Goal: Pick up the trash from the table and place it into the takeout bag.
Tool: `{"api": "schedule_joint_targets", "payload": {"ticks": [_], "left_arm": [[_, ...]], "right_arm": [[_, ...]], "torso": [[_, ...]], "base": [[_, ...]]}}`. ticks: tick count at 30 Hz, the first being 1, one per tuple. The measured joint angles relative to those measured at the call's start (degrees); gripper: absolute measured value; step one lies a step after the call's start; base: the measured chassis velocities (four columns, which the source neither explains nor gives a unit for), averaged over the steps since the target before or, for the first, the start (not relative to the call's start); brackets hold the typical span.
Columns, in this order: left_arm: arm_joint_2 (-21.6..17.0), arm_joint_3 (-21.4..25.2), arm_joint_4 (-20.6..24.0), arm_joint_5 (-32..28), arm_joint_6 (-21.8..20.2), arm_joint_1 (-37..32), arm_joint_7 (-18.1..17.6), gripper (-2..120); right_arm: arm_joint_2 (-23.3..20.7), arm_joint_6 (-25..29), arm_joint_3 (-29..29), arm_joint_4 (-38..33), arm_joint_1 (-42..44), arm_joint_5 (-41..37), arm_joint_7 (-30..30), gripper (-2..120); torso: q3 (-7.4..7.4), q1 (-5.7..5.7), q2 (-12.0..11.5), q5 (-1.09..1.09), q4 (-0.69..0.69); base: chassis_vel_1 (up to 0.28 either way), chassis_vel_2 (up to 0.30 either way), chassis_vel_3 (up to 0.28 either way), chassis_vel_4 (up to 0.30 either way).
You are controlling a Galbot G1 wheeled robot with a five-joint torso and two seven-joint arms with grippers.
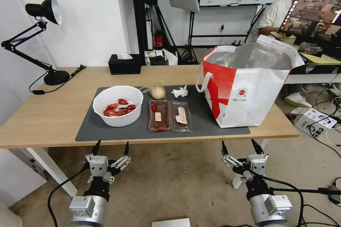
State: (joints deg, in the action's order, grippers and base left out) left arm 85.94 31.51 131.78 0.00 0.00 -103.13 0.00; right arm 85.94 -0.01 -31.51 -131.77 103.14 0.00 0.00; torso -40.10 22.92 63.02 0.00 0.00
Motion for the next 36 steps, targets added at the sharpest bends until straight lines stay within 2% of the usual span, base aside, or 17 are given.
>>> {"api": "schedule_joint_targets", "payload": {"ticks": [23,24,26,27,30,31,33,36], "left_arm": [[-0.03,0.02,0.0,-0.12,-0.15,0.01,0.0,100],[-0.13,0.09,0.05,-0.57,-0.7,0.09,-0.11,100],[-1.05,0.89,1.14,-3.51,-4.63,0.74,-1.38,100],[-1.05,0.89,1.14,-3.51,-4.63,0.74,-1.38,100],[-2.45,2.04,2.69,-8.13,-10.73,1.79,-3.31,100],[-2.45,2.04,2.69,-8.13,-10.73,1.79,-3.31,100],[-3.58,2.97,3.96,-11.79,-15.58,2.59,-4.88,100],[-4.15,3.45,4.69,-13.73,-17.45,2.95,-5.59,100]], "right_arm": [[-0.1,-0.08,0.0,0.0,-0.02,-0.08,0.0,100],[-0.48,-0.53,-0.01,-0.01,-0.14,-0.52,0.0,100],[-3.46,-4.44,-0.36,-0.61,-1.36,-3.93,-0.21,100],[-3.46,-4.44,-0.36,-0.61,-1.36,-3.93,-0.21,100],[-8.13,-10.58,-0.97,-1.63,-3.29,-9.37,-0.62,100],[-8.13,-10.58,-0.97,-1.63,-3.29,-9.37,-0.62,100],[-11.83,-15.53,-1.44,-2.47,-4.83,-13.7,-0.94,100],[-13.69,-16.47,-1.52,-2.62,-5.43,-15.42,-0.9,100]], "torso": [[0.0,0.0,0.0,0.0,0.0],[0.0,0.0,0.0,0.0,0.0],[0.0,0.0,0.01,0.0,0.01],[0.0,0.0,0.01,0.0,0.01],[0.0,0.0,0.0,-0.01,0.0],[0.0,0.0,0.0,-0.01,0.0],[0.0,0.0,0.0,-0.01,0.01],[0.0,0.0,0.0,0.01,0.0]], "base": [[0.0,0.0,0.0,0.0],[0.0,0.0,0.0,0.0],[0.0,0.0,0.0,0.0],[0.0,0.0,0.0,0.0],[0.0,0.0,0.0,0.0],[0.0,0.0,0.0,0.0],[0.0,0.0,0.0,0.0],[0.0,0.0,0.0,0.0]]}}
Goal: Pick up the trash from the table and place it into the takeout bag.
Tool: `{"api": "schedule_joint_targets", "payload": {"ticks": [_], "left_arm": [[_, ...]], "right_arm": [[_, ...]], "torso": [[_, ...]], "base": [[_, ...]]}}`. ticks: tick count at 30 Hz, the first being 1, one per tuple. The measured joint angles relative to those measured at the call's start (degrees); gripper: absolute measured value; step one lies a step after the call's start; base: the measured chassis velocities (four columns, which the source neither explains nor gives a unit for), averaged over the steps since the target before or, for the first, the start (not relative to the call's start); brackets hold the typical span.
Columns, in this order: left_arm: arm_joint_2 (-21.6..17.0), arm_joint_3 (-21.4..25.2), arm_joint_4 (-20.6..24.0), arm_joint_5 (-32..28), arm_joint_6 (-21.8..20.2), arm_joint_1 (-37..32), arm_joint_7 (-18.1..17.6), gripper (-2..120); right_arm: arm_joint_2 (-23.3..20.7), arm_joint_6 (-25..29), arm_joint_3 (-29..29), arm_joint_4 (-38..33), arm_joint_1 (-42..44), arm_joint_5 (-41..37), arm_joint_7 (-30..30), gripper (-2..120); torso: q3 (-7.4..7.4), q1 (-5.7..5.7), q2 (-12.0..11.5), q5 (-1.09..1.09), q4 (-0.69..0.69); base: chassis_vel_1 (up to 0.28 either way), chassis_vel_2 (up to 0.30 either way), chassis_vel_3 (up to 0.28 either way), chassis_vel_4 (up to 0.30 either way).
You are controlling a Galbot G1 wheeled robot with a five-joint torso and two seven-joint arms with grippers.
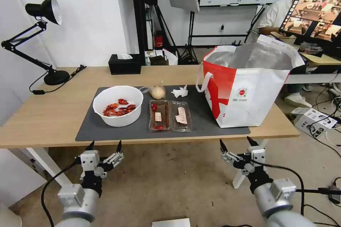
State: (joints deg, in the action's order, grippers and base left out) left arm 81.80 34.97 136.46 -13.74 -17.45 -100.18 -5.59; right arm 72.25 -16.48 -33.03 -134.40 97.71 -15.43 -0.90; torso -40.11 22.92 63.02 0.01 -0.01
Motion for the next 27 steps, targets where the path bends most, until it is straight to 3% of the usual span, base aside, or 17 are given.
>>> {"api": "schedule_joint_targets", "payload": {"ticks": [2,5,10,15,24,27], "left_arm": [[-1.43,1.33,2.11,-4.18,-3.3,0.85,-1.62,100],[-2.05,1.75,3.34,-6.76,-4.65,1.09,-2.32,100],[-2.14,1.55,3.36,-7.44,-3.98,1.23,-2.22,100],[-2.03,1.54,2.76,-7.29,-3.44,1.24,-2.03,100],[-1.89,1.56,1.64,-5.58,-0.43,1.28,0.28,100],[-2.0,1.49,0.54,-4.93,4.73,1.47,2.27,100]], "right_arm": [[-1.79,-0.01,-0.01,-0.21,-1.33,-3.34,0.56,100],[-4.0,0.03,0.0,-0.39,-2.99,-7.55,1.37,100],[-6.01,3.02,0.97,0.14,-5.46,-13.34,2.6,100],[-5.64,4.33,1.9,1.03,-6.05,-13.94,2.68,100],[-5.22,4.41,3.52,2.12,-6.69,-13.75,1.09,100],[-5.23,4.44,5.25,2.21,-7.66,-17.13,-1.91,100]], "torso": [[0.01,0.0,0.0,-0.02,0.0],[0.0,0.0,0.0,0.0,0.01],[0.0,0.0,0.0,-0.02,0.01],[0.0,0.0,0.0,0.0,0.01],[0.0,0.0,0.0,0.0,0.01],[0.0,0.0,0.0,0.0,0.0]], "base": [[0.0,0.0,0.0,0.0],[0.0,0.0,0.0,0.0],[0.0,0.0,0.0,0.0],[0.0,0.0,0.0,0.0],[0.0,0.0,0.0,0.0],[0.0,0.0,0.0,0.0]]}}
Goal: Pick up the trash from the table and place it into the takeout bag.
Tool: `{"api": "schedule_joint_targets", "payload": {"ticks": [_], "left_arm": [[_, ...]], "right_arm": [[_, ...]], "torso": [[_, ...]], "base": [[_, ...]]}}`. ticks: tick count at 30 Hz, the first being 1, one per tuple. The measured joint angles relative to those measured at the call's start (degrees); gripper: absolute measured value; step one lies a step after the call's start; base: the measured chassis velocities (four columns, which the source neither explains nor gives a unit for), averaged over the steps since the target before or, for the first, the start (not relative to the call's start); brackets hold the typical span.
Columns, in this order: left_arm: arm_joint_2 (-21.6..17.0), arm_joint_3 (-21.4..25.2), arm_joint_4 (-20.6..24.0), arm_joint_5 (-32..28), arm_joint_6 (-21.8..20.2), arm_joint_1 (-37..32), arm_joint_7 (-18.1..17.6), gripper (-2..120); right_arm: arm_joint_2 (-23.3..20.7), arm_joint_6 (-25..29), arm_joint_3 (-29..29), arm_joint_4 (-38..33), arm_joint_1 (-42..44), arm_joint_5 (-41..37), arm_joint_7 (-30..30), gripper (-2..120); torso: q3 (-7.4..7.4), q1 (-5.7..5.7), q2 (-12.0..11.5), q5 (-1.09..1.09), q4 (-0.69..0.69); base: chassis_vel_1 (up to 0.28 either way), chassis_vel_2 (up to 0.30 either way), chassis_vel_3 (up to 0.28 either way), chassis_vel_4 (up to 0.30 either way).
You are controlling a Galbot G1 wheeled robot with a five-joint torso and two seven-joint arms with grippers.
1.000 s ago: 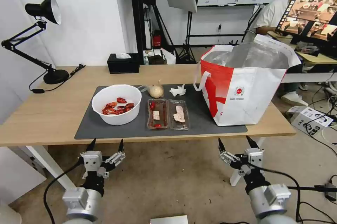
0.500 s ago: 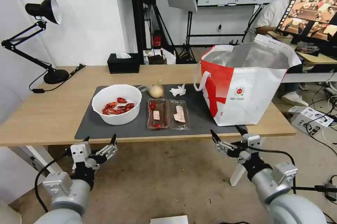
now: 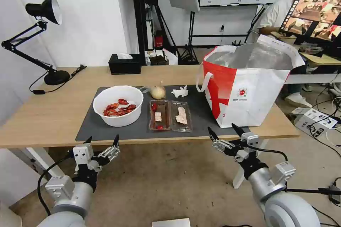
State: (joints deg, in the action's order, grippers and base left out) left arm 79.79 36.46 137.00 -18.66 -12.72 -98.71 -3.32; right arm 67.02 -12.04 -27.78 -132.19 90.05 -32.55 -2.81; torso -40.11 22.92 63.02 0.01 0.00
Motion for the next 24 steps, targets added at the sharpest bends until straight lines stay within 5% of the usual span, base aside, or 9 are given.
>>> {"api": "schedule_joint_targets", "payload": {"ticks": [5,8,16,24], "left_arm": [[-0.06,-0.06,-0.27,0.49,1.48,-0.04,0.64,100],[-0.36,0.15,-0.4,0.7,1.51,-0.08,0.66,100],[-0.49,0.59,-1.22,0.73,1.52,-0.3,0.48,100],[-0.42,1.87,-1.82,0.12,1.66,0.22,0.28,100]], "right_arm": [[0.41,-0.22,2.25,-0.87,-1.51,-10.59,-4.67,100],[1.06,-1.38,4.0,-2.12,-3.74,-26.13,-10.99,100],[2.19,-2.01,6.31,-1.72,-8.77,-47.81,-23.04,100],[3.77,-1.9,9.87,2.17,-15.11,-58.36,-29.87,100]], "torso": [[0.0,0.0,0.0,0.0,0.0],[0.0,0.0,0.0,0.0,0.0],[0.0,0.0,0.0,-0.01,0.0],[0.0,0.0,0.0,0.0,0.0]], "base": [[0.0,0.0,0.0,0.0],[0.0,0.0,0.0,0.0],[0.0,0.0,0.0,0.0],[0.0,0.0,0.0,0.0]]}}
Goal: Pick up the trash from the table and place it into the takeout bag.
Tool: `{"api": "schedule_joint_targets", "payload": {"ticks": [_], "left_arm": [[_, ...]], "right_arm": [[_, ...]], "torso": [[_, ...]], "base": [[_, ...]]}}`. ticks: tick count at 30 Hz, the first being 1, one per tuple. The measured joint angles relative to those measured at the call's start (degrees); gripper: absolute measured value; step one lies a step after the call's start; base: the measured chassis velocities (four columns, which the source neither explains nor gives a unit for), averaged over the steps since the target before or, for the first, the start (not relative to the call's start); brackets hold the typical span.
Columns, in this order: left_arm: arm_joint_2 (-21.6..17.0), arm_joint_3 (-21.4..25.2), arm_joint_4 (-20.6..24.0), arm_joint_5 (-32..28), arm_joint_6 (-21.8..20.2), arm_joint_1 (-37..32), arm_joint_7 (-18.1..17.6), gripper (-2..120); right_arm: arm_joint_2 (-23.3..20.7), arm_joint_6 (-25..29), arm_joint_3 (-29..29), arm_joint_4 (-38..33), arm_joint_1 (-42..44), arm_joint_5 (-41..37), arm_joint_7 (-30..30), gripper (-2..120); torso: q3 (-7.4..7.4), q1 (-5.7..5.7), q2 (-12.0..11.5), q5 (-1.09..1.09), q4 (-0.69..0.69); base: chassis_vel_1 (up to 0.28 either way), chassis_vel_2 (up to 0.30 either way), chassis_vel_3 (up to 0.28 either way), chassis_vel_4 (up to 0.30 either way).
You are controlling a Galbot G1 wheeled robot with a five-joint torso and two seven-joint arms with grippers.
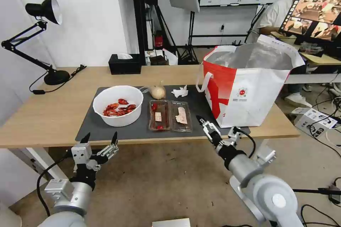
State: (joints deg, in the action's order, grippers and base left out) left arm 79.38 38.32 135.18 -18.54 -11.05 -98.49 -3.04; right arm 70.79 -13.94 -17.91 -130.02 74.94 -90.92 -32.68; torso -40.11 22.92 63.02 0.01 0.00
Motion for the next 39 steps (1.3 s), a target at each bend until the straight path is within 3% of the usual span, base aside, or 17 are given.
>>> {"api": "schedule_joint_targets", "payload": {"ticks": [13,21,39], "left_arm": [[0.53,1.99,0.68,-2.32,-0.85,-0.12,0.15,100],[0.09,2.51,0.37,-2.35,-0.85,-0.36,0.14,100],[-0.55,2.53,-0.56,-2.98,-0.93,-0.03,0.09,100]], "right_arm": [[4.9,0.79,5.99,7.5,-7.68,-0.72,-8.38,100],[8.37,1.73,7.38,11.17,-10.79,0.77,-9.92,100],[11.7,1.77,8.66,14.51,-13.59,2.28,-12.62,100]], "torso": [[0.0,0.0,0.0,0.0,0.0],[0.0,0.0,0.0,0.0,0.0],[0.0,0.0,0.0,-0.01,0.0]], "base": [[0.0,0.0,0.0,0.0],[0.0,0.0,0.0,0.0],[0.0,0.0,0.0,0.0]]}}
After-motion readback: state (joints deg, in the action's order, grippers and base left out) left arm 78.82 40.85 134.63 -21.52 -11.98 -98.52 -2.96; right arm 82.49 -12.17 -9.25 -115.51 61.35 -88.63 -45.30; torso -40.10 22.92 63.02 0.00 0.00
